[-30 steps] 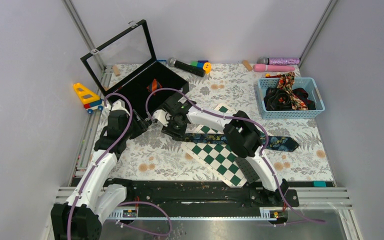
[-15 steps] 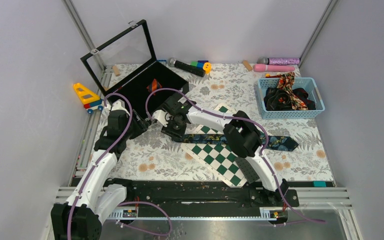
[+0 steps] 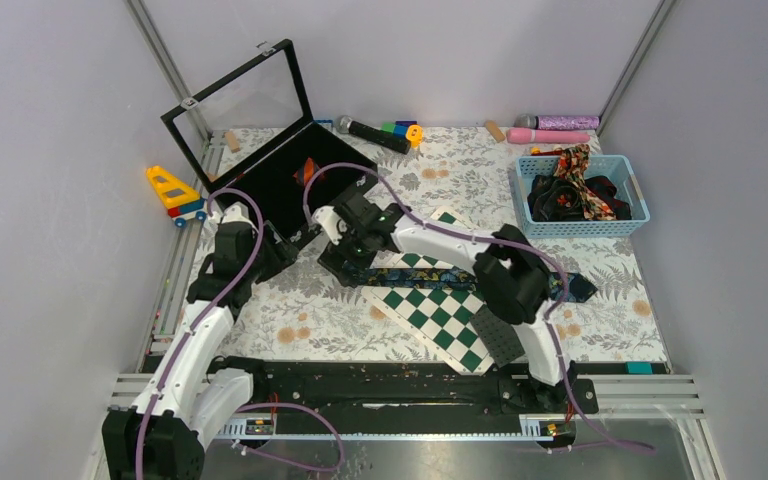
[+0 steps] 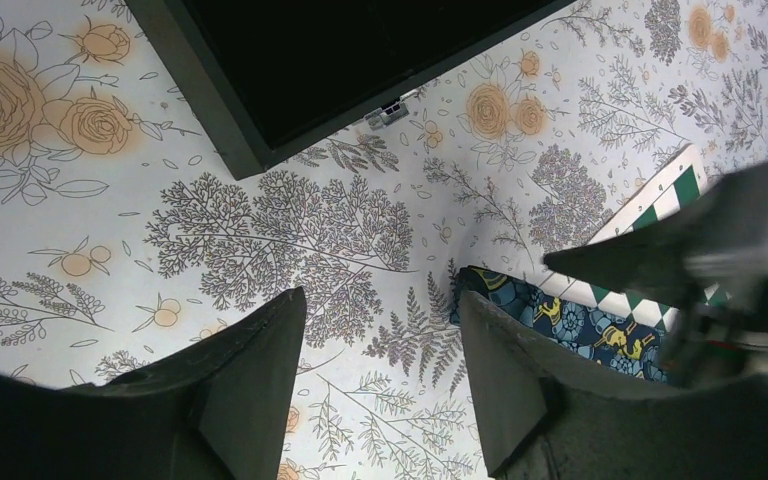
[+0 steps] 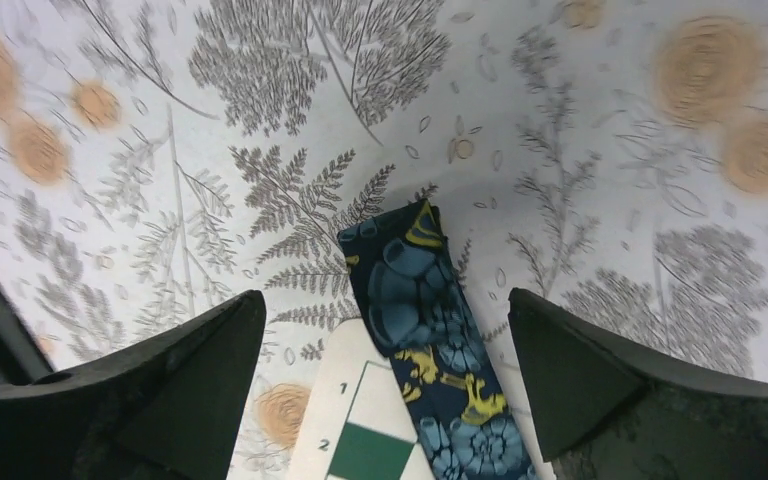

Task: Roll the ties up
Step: Roll the tie at the center of the board.

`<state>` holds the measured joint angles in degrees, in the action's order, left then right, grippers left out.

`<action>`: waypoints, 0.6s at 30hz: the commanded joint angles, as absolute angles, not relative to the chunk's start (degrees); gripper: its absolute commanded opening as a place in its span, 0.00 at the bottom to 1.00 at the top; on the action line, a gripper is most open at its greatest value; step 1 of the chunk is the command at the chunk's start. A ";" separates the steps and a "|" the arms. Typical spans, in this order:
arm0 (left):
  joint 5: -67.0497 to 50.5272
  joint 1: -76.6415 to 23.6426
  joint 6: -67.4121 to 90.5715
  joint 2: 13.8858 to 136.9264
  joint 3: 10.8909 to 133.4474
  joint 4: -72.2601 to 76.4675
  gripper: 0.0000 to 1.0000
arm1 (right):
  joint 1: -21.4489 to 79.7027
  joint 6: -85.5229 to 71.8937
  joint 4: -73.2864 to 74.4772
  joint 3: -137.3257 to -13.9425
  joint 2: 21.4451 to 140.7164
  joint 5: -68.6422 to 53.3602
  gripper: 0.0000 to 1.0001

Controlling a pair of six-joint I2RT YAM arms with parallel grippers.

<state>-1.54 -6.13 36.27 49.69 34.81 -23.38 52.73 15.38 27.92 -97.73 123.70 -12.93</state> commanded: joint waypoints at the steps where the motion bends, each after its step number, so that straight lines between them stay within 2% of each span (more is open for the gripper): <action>1: -1.04 -5.62 36.33 47.94 37.60 -22.06 0.60 | 51.19 0.20 17.25 -92.96 111.89 -6.91 0.99; 5: -1.34 -5.62 37.09 47.38 37.34 -20.40 0.63 | 49.15 -11.20 15.43 -88.63 106.38 -4.79 0.99; 9: -2.44 -5.53 37.70 47.91 37.57 -18.99 0.65 | 43.41 -17.12 12.14 -85.01 104.27 -15.81 0.99; 10: -2.91 -5.51 37.80 48.17 37.73 -18.60 0.65 | 41.59 -19.97 11.02 -84.45 104.62 -19.44 0.94; 11: -3.47 -5.53 37.86 48.43 37.71 -18.12 0.66 | 39.73 -23.40 9.29 -83.78 105.30 -24.05 0.82; 13: -5.26 -5.50 37.88 48.96 37.49 -16.66 0.66 | 37.94 -30.12 4.59 -82.44 106.85 -29.92 0.49; 15: -6.81 -5.53 37.80 49.55 37.28 -15.71 0.65 | 37.87 -34.98 -1.10 -80.88 107.51 -31.66 0.24; 16: -7.39 -5.49 37.61 49.88 37.28 -15.49 0.64 | 38.02 -38.21 -5.10 -79.21 107.61 -32.63 0.16; 18: -8.19 -5.53 37.21 50.34 37.12 -15.44 0.62 | 38.15 -46.70 -15.28 -74.69 107.81 -33.77 0.10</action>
<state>-4.38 -5.89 37.50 49.47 34.92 -19.57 36.62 -29.30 2.61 -80.16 107.00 -25.19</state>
